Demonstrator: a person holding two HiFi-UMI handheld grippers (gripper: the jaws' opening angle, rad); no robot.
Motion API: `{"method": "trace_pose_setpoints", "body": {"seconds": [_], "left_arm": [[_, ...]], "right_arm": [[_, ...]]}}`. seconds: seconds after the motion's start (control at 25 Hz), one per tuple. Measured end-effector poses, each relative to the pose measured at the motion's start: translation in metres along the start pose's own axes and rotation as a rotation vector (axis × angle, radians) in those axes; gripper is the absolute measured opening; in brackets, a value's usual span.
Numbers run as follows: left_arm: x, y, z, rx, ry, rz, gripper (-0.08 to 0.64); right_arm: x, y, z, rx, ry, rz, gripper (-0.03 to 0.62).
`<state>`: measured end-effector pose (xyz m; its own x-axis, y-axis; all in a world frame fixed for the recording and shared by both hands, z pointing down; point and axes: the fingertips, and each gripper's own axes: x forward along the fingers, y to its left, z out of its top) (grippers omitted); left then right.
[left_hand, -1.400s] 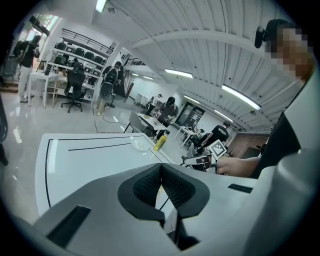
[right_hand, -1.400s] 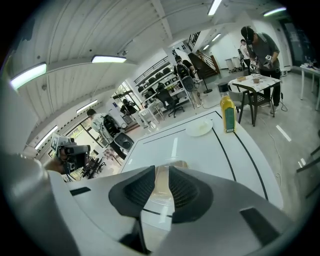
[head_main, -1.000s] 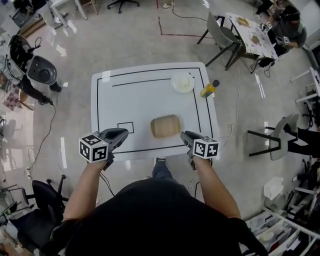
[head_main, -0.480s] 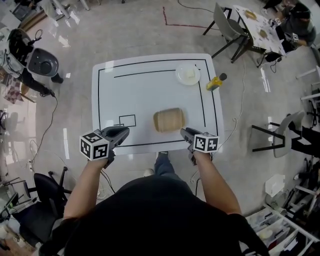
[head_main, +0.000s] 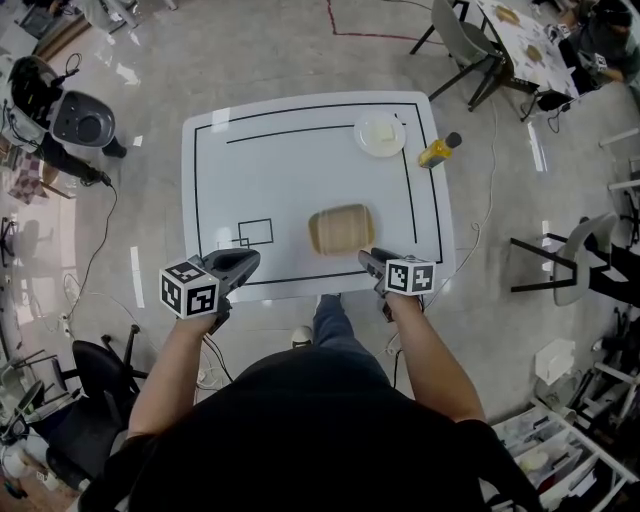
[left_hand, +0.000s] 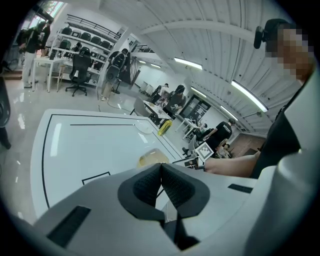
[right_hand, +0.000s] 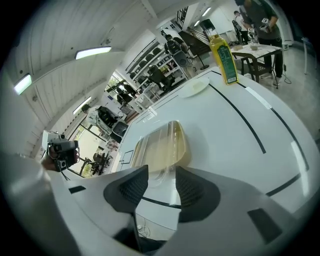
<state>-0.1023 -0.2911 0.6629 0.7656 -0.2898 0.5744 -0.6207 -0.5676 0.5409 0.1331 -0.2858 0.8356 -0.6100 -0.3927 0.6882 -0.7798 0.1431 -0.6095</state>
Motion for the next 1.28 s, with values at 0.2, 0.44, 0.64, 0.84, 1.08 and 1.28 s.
{"method": "trace_pose_setpoints", "body": {"seconds": [0.2, 0.44, 0.64, 0.84, 1.08, 1.28], "left_arm": [[0.008, 0.003, -0.007, -0.01, 0.013, -0.01, 0.023], [0.012, 0.004, -0.015, -0.017, 0.031, -0.016, 0.023], [0.01, 0.006, -0.02, -0.026, 0.033, -0.012, 0.023], [0.009, 0.004, -0.022, -0.029, 0.036, -0.015, 0.023], [0.016, 0.01, -0.022, -0.03, 0.041, -0.021, 0.023], [0.015, 0.008, -0.023, -0.033, 0.044, -0.025, 0.023]], "right_arm": [[0.008, -0.003, -0.004, 0.005, 0.015, 0.005, 0.195], [0.017, -0.002, -0.004, 0.022, 0.018, 0.026, 0.195], [0.019, -0.002, -0.004, 0.029, 0.015, 0.031, 0.195], [0.02, 0.002, -0.004, 0.03, 0.015, 0.034, 0.195], [0.027, 0.0, -0.002, 0.033, 0.018, 0.037, 0.187], [0.025, 0.001, 0.0, 0.039, 0.012, 0.035, 0.163]]}}
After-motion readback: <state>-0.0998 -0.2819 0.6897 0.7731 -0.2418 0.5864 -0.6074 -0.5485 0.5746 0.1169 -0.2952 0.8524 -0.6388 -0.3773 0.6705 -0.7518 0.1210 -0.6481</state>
